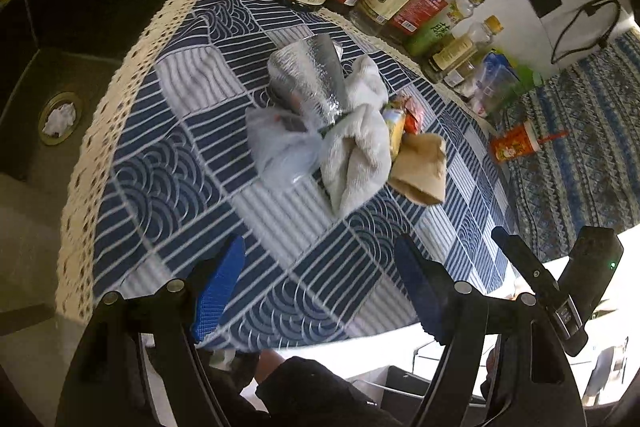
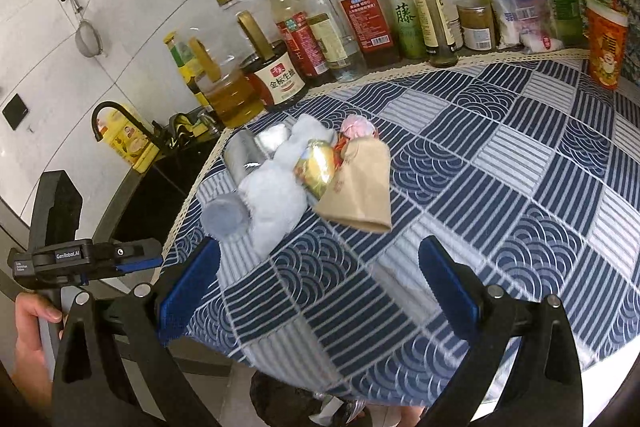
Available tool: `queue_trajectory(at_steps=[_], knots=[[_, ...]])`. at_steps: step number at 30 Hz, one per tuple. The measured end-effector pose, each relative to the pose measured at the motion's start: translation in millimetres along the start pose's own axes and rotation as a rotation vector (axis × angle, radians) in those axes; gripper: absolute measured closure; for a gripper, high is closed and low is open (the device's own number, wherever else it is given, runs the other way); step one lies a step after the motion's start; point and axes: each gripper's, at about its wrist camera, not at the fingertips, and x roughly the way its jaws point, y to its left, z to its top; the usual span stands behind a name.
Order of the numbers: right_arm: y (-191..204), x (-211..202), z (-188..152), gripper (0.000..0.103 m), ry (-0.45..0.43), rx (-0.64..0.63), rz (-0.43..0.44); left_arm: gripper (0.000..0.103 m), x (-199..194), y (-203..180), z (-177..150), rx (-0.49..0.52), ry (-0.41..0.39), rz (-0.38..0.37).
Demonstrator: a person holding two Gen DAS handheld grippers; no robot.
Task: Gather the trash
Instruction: 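Grasp the grey plastic bag with left gripper while right grasps brown paper cup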
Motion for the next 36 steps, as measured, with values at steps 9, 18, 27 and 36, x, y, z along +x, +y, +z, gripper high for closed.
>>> queue_trajectory(at_steps=[9,18,27,36], knots=[[-23,42,27,0.005,0.064,0.018,0.022,0.028,35,-4,35,-0.032,0.009,0.091],[-40,79,49,0.005,0.131,0.047,0.031,0.030,63,-6,55,-0.039,0.027,0.201],[-49,106,60,0.014,0.197,0.054,0.048,0.035,80,1,61,-0.071,0.046,0.267],[-62,127,65,0.032,0.255,0.114,0.098,0.041,86,2,62,-0.084,0.045,0.298]])
